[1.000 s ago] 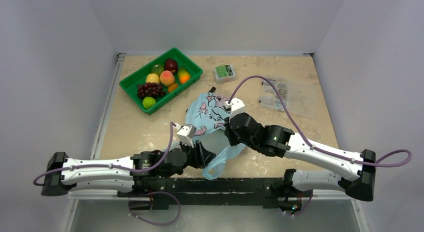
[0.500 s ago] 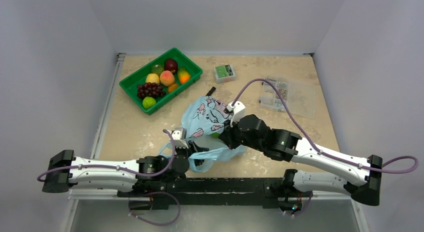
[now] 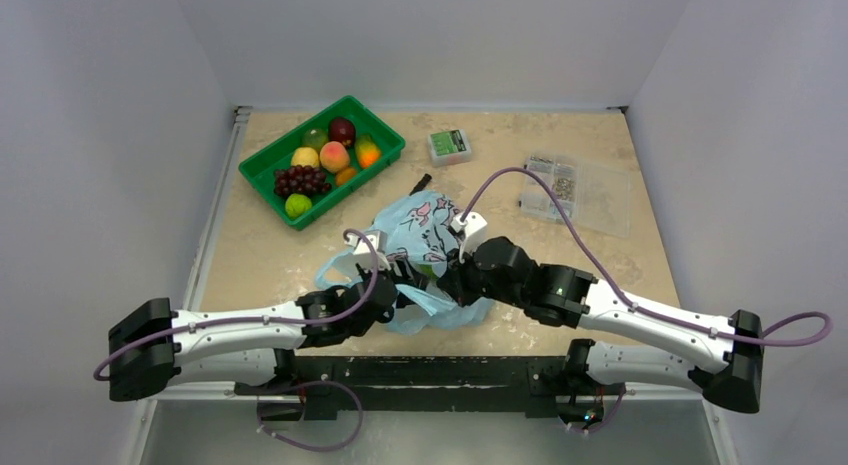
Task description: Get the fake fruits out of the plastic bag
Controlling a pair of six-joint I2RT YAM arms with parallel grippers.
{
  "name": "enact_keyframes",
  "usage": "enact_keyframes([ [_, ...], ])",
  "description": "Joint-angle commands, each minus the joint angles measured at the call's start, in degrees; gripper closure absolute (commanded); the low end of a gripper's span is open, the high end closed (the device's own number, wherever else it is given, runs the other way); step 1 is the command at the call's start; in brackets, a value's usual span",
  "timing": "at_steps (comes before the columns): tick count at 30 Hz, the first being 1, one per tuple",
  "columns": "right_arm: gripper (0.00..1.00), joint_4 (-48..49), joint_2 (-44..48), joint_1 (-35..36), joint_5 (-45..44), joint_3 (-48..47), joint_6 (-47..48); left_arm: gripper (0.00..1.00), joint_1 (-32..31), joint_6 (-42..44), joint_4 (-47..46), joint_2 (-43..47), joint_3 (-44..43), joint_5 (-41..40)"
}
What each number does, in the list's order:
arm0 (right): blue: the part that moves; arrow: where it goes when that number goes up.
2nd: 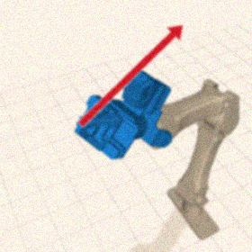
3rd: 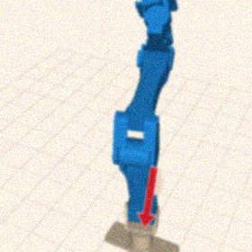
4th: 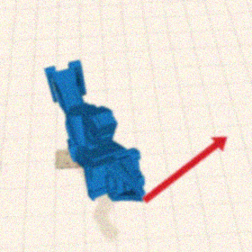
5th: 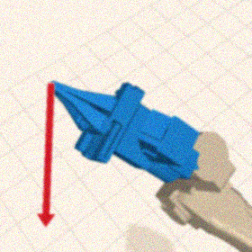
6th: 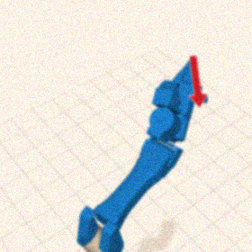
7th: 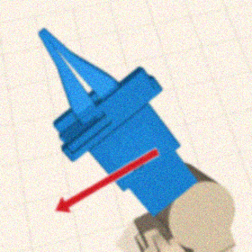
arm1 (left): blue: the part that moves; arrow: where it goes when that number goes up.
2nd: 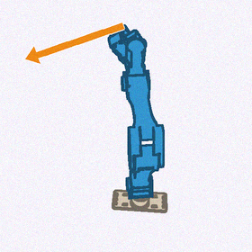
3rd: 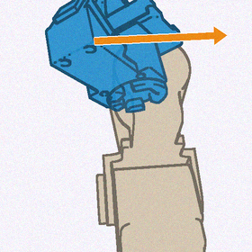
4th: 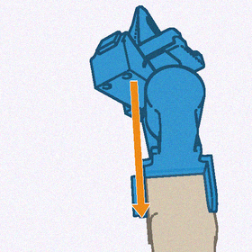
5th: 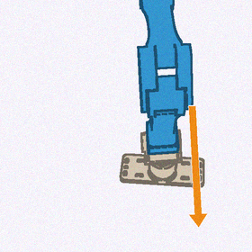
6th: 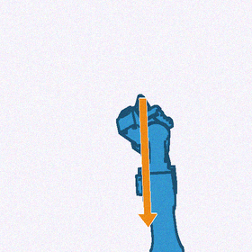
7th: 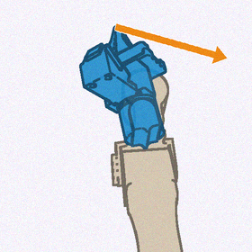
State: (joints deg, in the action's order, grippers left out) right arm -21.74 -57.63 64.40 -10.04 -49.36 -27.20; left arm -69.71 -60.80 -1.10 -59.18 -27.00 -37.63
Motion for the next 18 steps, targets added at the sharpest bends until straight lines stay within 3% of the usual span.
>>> enact_keyframes([
  [1,1.0,0.09,2.02,0.11,-0.15,3.37,-2.69,0.36,1.04,2.45,-1.27,-2.64,-4.81,4.39],
  [6,1.0,0.22,6.17,0.11,0.02,8.98,-6.73,0.34,3.32,2.81,-4.93,-4.44,-2.91,6.79],
  [9,1.0,0.45,7.96,0.11,0.17,11.06,-8.79,0.39,5.87,5.04,-9.62,-5.97,-1.68,11.86],
  [11,1.0,-4.23,7.71,0.11,-3.74,10.71,-13.3,0.4,6.35,6.02,-9.98,-6.56,-1.82,13.6],
  [14,0.75,-11.81,5.57,0.11,-10.44,8.2,-17.78,0.38,6.34,5.82,-10.74,-7.72,-1.59,15.97],
  [17,0.31,-23.61,0.23,0.11,-16.32,4.01,-26.18,0.37,6.34,5.72,-11.59,-8.99,-1.59,17.9],
  [18,0.21,-27.75,-2.07,0.22,-18.16,1.97,-29.16,0.37,6.34,5.83,-11.9,-9.22,-1.64,18.44],
])
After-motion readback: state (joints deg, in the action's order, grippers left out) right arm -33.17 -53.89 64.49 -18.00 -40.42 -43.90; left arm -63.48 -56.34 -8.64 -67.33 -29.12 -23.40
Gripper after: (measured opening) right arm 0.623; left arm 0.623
